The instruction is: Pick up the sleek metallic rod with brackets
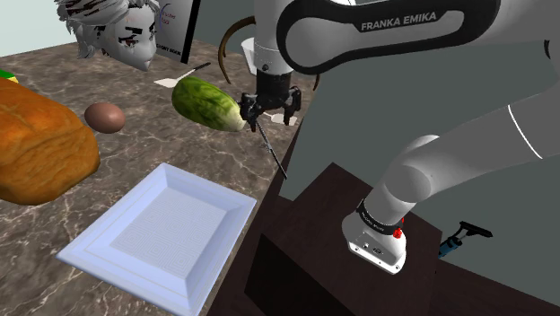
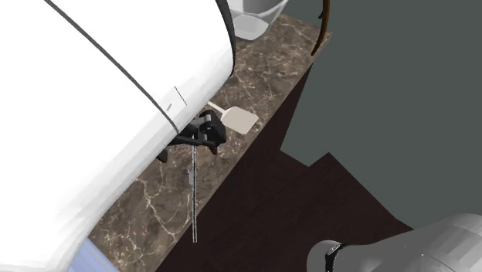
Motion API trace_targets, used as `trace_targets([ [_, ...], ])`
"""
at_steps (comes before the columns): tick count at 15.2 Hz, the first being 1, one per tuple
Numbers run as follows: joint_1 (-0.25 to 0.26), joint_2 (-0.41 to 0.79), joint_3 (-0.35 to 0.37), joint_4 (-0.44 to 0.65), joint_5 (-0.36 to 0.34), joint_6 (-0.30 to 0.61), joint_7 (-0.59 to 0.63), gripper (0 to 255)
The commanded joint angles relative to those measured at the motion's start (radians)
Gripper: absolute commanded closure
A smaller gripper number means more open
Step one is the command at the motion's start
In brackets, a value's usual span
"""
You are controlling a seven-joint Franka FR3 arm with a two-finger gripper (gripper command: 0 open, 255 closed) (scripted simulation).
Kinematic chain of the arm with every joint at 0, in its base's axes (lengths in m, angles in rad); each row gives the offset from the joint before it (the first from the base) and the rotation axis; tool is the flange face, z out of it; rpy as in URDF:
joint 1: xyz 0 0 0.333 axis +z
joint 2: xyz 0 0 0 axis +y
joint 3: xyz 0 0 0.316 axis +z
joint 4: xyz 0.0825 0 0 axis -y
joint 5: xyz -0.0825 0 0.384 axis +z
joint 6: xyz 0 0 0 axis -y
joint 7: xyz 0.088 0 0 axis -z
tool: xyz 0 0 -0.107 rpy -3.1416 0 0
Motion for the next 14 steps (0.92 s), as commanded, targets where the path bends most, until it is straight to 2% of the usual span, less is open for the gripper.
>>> trace_targets([
  [1,-0.006,0.018,0.015,-0.01,0.0,0.026,0.026,0],
  [6,-0.007,0.044,0.034,-0.065,0.001,0.106,0.038,0],
  [8,-0.007,0.044,0.034,-0.065,0.001,0.106,0.038,0],
  [9,-0.007,0.045,0.034,-0.065,0.001,0.107,0.038,255],
  [14,-0.007,0.044,0.034,-0.066,0.001,0.107,0.038,255],
])
